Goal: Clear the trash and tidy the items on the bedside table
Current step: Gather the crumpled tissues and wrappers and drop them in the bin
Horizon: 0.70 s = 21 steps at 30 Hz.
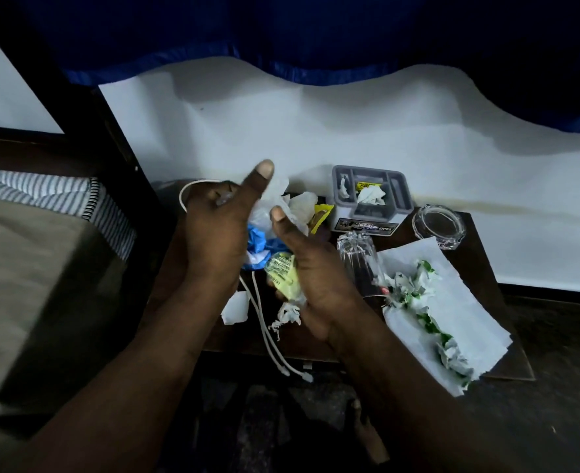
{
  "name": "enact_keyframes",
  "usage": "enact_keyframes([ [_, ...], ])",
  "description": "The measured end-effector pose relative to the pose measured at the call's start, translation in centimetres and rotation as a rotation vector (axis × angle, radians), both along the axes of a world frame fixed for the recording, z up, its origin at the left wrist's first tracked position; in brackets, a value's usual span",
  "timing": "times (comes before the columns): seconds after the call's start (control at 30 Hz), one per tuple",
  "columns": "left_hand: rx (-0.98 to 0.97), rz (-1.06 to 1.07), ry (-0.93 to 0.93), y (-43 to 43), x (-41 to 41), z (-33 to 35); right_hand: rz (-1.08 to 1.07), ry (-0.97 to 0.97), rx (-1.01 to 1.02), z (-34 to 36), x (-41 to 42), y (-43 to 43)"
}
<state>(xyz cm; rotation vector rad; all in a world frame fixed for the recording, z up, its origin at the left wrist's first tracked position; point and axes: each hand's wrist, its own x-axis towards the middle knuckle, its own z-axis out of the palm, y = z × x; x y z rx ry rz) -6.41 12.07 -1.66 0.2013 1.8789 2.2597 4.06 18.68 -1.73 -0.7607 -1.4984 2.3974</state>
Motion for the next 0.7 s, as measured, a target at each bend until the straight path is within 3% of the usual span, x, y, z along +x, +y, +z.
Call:
enact_keyframes([
  [0.2, -0.127, -0.187, -0.119, -0.9, -0.1, -1.1, -0.145, 0.082, 0.078, -1.2, -0.8, 0.0],
  [0.3, -0.077, -0.268, -0.128, -1.3, -0.4, -1.3, -0.134, 0.094, 0.110, -1.8, -1.4, 0.3],
  [0.4, -0.063, -0.202, -0.089, -1.7, -0.9, -1.3, -0.046, 0.069, 0.179, -1.5, -1.9, 0.3],
  [0.47, -0.145, -0.112, -0.037, -2.1, -1.3, -1.6, 0.004, -0.040, 0.370, -1.1, -2.2, 0.4],
  [0.57, -0.303, -0.012, 0.072, -3.0, -1.7, -1.9, -0.009, -0.273, 0.868, -1.3, -2.6, 1.0],
  [0.7, -0.454, -0.028, 0.168, -4.0, -2.0, -1.9, -0.100, -0.320, 1.285, -1.3, -3.0, 1.6],
])
